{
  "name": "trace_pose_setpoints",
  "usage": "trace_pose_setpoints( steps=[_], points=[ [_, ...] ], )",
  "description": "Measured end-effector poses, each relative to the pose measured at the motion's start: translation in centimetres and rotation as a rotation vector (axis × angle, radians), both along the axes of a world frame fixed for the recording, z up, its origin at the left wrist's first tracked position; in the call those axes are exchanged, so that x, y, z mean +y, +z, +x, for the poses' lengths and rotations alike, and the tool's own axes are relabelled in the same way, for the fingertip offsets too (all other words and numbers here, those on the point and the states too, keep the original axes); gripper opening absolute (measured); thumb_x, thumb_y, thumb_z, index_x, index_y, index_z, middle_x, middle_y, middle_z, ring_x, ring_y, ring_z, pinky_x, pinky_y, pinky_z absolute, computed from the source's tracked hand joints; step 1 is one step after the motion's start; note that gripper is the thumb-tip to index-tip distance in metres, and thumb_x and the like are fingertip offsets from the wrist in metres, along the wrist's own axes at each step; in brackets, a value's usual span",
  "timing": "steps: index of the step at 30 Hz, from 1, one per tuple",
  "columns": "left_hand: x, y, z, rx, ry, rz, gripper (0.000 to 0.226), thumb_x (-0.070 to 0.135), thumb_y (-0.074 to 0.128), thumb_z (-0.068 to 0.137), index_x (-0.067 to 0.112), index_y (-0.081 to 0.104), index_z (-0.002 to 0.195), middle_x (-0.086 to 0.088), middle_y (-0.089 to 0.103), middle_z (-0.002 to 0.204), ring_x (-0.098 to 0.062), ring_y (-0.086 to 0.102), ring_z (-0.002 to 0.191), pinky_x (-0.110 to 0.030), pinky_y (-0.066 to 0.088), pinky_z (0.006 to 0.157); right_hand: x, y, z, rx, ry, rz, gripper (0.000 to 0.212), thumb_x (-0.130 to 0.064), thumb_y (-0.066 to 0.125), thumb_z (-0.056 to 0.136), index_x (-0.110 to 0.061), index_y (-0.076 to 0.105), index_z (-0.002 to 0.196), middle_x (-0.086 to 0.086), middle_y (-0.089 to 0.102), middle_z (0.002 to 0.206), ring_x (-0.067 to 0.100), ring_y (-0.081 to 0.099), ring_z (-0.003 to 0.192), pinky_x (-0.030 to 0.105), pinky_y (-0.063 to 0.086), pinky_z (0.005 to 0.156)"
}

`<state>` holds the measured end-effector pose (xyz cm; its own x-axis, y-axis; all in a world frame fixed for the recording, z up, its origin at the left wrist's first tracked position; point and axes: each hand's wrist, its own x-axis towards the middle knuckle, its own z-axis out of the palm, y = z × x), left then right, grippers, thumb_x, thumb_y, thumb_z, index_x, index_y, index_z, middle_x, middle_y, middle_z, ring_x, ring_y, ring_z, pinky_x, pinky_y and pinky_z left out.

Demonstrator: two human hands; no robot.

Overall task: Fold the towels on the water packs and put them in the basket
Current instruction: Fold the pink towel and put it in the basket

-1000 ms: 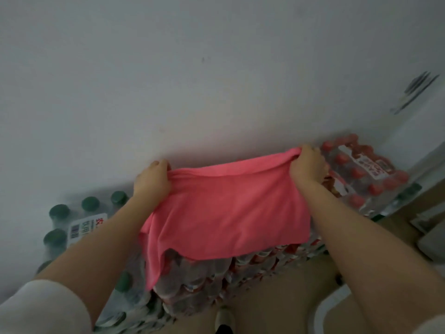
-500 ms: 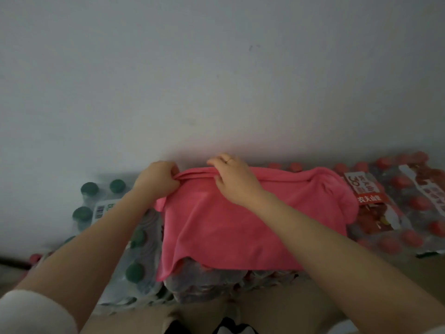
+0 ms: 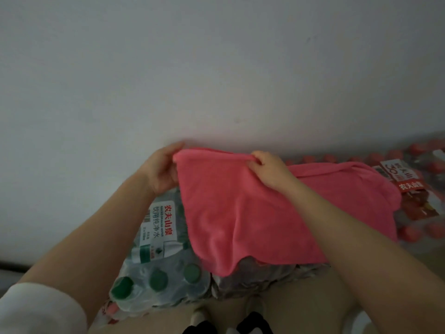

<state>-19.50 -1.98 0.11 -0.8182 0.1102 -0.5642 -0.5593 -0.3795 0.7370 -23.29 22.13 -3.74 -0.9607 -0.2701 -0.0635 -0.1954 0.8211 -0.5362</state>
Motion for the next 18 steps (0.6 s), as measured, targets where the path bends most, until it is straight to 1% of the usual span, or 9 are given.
trace_pose_setpoints(
  steps=[2, 4, 6, 9, 10, 12, 13, 15, 18],
  points=[
    [0.4, -0.8, -0.2, 0.057, 0.065, 0.078, 0.028, 0.036, 0.046, 0.092, 0.015, 0.062, 0.082, 0.000, 0.063, 0.069, -0.013, 0.061, 0.067, -0.028, 0.053, 0.069, -0.5, -0.4, -0.4, 0.030, -0.126, 0.142, 0.030, -0.027, 0.052, 0.089, -0.011, 0.054, 0.114, 0.015, 0.057, 0.122, 0.032, 0.051, 0.114, 0.039, 0.039, 0.096],
    [1.4, -2.3, 0.3, 0.059, -0.026, -0.037, 0.031, 0.037, 0.050, 0.090, 0.012, 0.062, 0.103, -0.006, 0.067, 0.095, -0.020, 0.062, 0.091, -0.035, 0.050, 0.086, -1.6, -0.8, 0.3, 0.053, -0.178, 0.237, 0.041, -0.027, 0.055, 0.086, -0.014, 0.047, 0.125, 0.014, 0.050, 0.130, 0.033, 0.044, 0.122, 0.039, 0.030, 0.104],
    [2.0, -3.8, 1.2, 0.057, -0.166, -0.234, 0.034, 0.035, 0.059, 0.085, 0.011, 0.063, 0.109, -0.009, 0.068, 0.107, -0.027, 0.063, 0.101, -0.044, 0.050, 0.091, -2.6, -0.9, 1.8, 0.125, -0.189, 0.232, 0.047, -0.022, 0.057, 0.084, -0.014, 0.045, 0.128, 0.014, 0.047, 0.131, 0.035, 0.044, 0.120, 0.039, 0.029, 0.103],
    [2.0, -5.1, 1.4, 0.072, -0.158, -0.480, 0.018, 0.026, 0.066, 0.083, 0.012, 0.064, 0.093, -0.019, 0.068, 0.105, -0.038, 0.064, 0.100, -0.054, 0.050, 0.090, -3.2, -0.5, 4.0, 0.221, -0.082, 0.102, 0.034, -0.014, 0.058, 0.082, -0.011, 0.054, 0.115, 0.014, 0.051, 0.119, 0.032, 0.048, 0.113, 0.037, 0.036, 0.097],
    [1.8, -5.3, 1.2, 0.079, -0.121, -0.556, 0.011, 0.022, 0.060, 0.086, 0.011, 0.063, 0.089, -0.021, 0.068, 0.104, -0.039, 0.064, 0.096, -0.056, 0.050, 0.088, -3.3, -0.2, 4.7, 0.199, -0.015, 0.026, 0.026, -0.010, 0.058, 0.081, -0.009, 0.058, 0.107, 0.013, 0.053, 0.113, 0.029, 0.050, 0.108, 0.035, 0.039, 0.094],
    [1.7, -5.1, 0.9, 0.123, -0.061, -0.673, 0.017, 0.019, 0.045, 0.092, 0.010, 0.059, 0.093, -0.019, 0.066, 0.095, -0.034, 0.063, 0.086, -0.053, 0.053, 0.084, -3.5, 0.3, 5.7, 0.140, 0.140, -0.046, 0.016, -0.004, 0.058, 0.079, -0.008, 0.063, 0.094, 0.011, 0.058, 0.100, 0.023, 0.054, 0.094, 0.033, 0.041, 0.087],
    [1.6, -4.6, 0.8, 0.156, -0.015, -0.662, 0.020, 0.019, 0.041, 0.094, 0.010, 0.058, 0.098, -0.015, 0.065, 0.089, -0.030, 0.062, 0.081, -0.048, 0.054, 0.080, -3.7, 0.5, 6.1, 0.126, 0.195, -0.049, 0.014, -0.002, 0.058, 0.079, -0.007, 0.064, 0.091, 0.010, 0.059, 0.095, 0.021, 0.054, 0.087, 0.032, 0.042, 0.083],
    [0.8, -3.6, 0.5, 0.139, 0.096, -0.503, 0.021, 0.016, 0.041, 0.095, 0.007, 0.058, 0.102, -0.008, 0.061, 0.079, -0.023, 0.059, 0.070, -0.035, 0.053, 0.064, -4.1, 0.9, 6.7, 0.090, 0.224, -0.058, 0.014, -0.002, 0.058, 0.080, -0.007, 0.065, 0.092, 0.007, 0.060, 0.090, 0.014, 0.050, 0.076, 0.025, 0.040, 0.074],
    [-0.9, -2.5, 0.2, -0.024, 0.157, -0.250, 0.012, 0.007, 0.047, 0.091, 0.005, 0.057, 0.084, -0.008, 0.060, 0.069, -0.017, 0.059, 0.056, -0.027, 0.053, 0.048, -4.6, 1.1, 7.4, 0.008, 0.188, -0.118, 0.015, -0.005, 0.057, 0.085, -0.006, 0.065, 0.099, 0.000, 0.058, 0.086, 0.006, 0.048, 0.066, 0.015, 0.034, 0.064]
  ],
)
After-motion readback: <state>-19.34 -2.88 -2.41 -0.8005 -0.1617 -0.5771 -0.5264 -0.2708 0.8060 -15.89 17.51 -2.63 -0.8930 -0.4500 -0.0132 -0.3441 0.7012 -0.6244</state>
